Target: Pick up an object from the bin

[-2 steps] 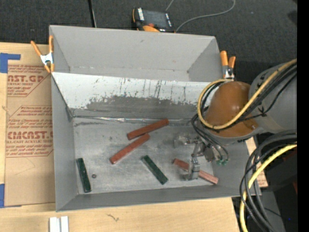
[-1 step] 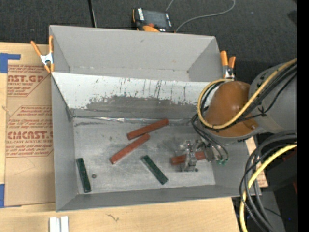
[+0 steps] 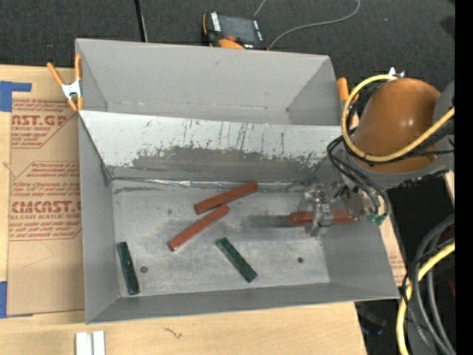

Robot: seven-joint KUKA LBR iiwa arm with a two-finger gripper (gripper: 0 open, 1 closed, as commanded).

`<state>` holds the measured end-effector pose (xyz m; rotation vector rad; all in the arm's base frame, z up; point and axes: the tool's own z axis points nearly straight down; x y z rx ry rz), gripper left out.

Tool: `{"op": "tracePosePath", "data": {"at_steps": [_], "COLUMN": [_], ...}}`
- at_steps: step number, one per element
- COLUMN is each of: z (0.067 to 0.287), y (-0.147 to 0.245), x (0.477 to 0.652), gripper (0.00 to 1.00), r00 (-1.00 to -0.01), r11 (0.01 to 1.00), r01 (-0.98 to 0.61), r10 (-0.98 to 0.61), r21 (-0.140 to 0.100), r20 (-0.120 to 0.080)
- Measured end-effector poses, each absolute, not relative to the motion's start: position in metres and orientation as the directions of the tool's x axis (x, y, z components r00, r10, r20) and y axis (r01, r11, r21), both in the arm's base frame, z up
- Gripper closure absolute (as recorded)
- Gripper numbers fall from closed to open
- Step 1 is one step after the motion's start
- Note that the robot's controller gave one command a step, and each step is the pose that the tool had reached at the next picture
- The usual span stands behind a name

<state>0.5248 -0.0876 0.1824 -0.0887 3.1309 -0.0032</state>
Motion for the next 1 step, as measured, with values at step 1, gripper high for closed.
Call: {"op": "tracePosePath", "data": {"at_steps": [1], "z": [0.2439], "y": [-0.0906], "x": [0.5123], "gripper": [1.0], "r00": [-0.998], "r11": [0.998], "r01": [-0.068], "r10": [-0.068], "r21": [-0.002], "r20": [-0.008]}}
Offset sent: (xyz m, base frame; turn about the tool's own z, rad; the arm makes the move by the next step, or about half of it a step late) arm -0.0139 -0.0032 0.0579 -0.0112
